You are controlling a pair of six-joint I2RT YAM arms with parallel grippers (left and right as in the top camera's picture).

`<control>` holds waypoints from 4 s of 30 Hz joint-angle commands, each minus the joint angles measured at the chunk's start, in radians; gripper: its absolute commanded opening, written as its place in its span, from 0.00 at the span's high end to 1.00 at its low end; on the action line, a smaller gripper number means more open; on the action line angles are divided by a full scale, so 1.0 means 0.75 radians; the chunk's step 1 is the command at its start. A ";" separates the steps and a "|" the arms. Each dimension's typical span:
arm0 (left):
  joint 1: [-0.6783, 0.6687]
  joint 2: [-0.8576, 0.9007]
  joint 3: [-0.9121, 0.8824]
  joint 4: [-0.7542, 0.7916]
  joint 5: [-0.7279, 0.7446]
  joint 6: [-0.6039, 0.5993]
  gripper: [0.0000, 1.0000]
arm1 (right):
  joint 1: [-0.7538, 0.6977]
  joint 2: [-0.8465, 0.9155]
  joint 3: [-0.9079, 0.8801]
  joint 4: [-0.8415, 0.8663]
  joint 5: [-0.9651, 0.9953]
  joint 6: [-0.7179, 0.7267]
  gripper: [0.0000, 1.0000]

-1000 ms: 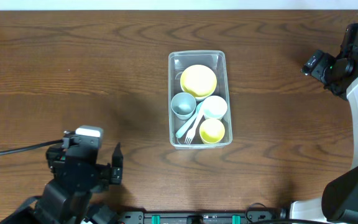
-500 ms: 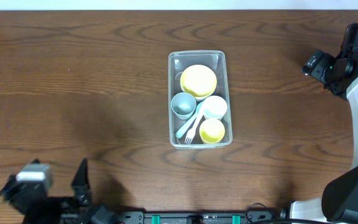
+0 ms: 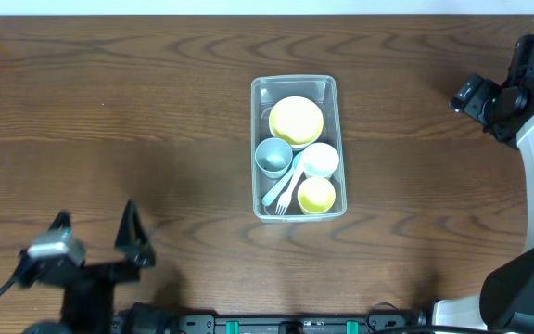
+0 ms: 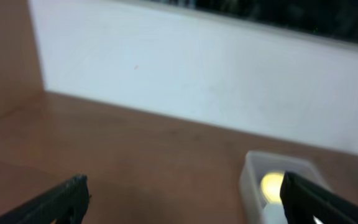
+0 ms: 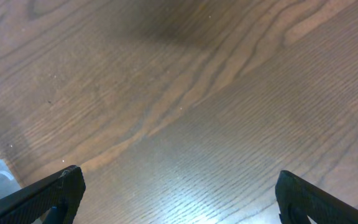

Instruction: Pack container

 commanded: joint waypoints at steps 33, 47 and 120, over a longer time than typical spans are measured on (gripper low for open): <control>0.189 -0.251 -1.091 0.755 0.387 0.064 0.02 | -0.003 0.007 0.000 -0.002 0.005 0.002 0.01; 0.188 -0.246 -1.093 0.739 0.374 0.114 0.02 | -0.003 0.007 0.000 -0.002 0.005 0.002 0.01; 0.188 -0.246 -1.093 0.739 0.374 0.114 0.02 | 0.480 -1.858 -1.500 1.105 -0.013 -0.157 0.01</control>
